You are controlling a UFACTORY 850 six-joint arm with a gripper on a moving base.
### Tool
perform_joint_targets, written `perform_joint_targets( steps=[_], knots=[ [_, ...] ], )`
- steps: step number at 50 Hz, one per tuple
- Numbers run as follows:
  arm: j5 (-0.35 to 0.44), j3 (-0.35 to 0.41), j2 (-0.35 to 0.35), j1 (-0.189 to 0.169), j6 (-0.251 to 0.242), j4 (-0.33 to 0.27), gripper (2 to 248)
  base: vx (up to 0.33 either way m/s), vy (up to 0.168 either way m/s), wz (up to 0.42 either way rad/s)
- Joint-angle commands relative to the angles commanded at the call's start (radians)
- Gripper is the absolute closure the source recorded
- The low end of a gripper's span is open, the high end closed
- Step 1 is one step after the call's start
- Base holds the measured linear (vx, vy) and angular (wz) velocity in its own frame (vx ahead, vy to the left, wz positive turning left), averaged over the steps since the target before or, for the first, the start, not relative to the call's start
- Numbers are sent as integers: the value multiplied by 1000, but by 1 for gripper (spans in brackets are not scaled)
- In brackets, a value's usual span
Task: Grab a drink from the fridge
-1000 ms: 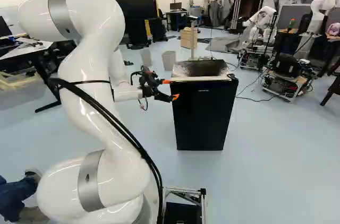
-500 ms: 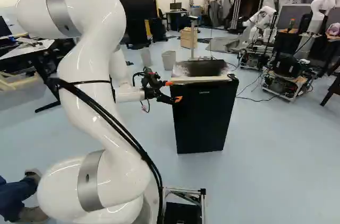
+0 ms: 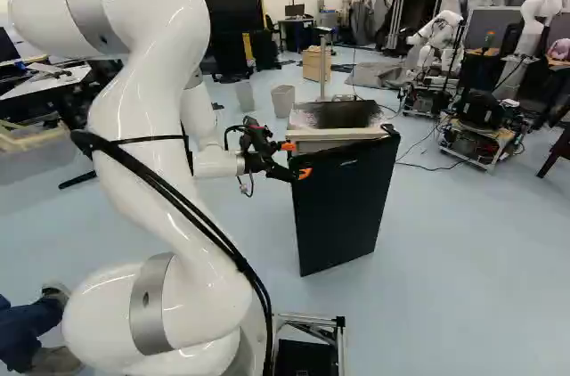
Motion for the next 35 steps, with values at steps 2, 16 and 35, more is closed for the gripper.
perform_joint_targets(
  steps=[2, 16, 35],
  knots=[
    [0, 10, 6, -2, 0, 2, 3, 0, 0, 0],
    [6, 78, 45, -13, 0, 25, 3, 0, 0, 0],
    [18, 167, 95, -32, 0, 58, 3, 0, 0, 0]
  ],
)
